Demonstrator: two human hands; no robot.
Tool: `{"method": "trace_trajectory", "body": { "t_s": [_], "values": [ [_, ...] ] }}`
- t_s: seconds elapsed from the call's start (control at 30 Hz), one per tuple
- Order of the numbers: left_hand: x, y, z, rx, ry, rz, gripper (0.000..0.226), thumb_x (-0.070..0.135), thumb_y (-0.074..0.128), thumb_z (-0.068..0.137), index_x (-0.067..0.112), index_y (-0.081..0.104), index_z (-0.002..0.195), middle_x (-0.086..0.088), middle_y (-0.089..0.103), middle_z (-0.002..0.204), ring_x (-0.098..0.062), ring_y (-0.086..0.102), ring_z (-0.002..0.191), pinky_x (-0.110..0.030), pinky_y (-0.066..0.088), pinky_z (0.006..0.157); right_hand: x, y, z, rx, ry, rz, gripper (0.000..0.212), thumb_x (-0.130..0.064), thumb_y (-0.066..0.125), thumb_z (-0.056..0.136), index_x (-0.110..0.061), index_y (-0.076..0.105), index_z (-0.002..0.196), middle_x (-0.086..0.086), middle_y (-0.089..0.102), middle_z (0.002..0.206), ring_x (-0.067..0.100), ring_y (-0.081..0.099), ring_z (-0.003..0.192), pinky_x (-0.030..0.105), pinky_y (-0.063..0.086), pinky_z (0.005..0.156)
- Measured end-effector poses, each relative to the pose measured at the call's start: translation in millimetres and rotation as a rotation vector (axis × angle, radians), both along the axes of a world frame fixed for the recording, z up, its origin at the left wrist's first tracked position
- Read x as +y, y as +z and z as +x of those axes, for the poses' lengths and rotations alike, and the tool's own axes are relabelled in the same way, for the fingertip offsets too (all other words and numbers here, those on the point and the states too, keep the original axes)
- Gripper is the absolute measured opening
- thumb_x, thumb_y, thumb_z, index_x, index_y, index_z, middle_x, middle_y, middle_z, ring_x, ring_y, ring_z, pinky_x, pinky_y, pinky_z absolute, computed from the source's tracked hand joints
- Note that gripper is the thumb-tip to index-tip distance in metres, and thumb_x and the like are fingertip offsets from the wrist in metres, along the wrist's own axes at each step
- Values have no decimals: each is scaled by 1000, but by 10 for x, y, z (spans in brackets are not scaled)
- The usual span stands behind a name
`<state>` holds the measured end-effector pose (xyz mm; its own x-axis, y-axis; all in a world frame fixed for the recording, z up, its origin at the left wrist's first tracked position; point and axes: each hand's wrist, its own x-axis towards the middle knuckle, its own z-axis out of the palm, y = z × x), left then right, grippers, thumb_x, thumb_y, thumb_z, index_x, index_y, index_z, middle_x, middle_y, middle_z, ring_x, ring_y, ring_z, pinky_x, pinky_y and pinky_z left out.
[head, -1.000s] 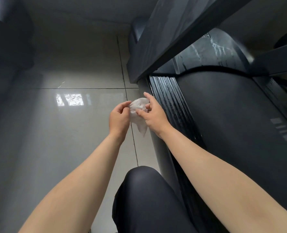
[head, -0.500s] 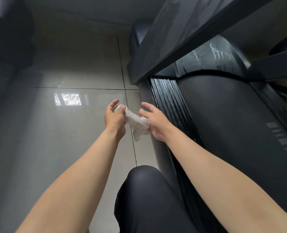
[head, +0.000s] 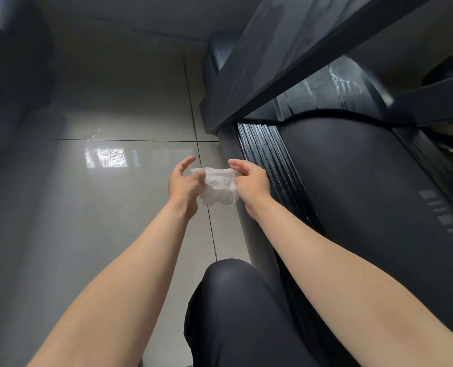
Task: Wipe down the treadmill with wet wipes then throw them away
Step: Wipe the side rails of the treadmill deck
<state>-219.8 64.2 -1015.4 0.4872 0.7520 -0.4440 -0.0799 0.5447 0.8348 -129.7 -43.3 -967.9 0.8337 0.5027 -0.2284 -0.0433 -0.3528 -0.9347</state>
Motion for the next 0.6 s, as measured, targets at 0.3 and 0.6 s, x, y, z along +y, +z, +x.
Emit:
{"method": "trace_trajectory", "body": {
  "t_s": [0.3,0.6],
  "values": [
    [107,59,46,110,-446,477,47,10,76,89,15,62,134,3,65,127,-10,60,119,-23,46,100,-130,117,147,-413,239,-216,48,4,51,92,-16,64,133,-1,63,134,10,53,124,16,36,102],
    [36,14,103,373,-372,804,32,-1,60,91,10,72,119,-2,73,114,-12,64,102,-10,40,84,-142,18,255,-707,325,-450,35,2,60,92,-9,68,124,9,63,117,24,57,113,32,46,99]
  ]
}}
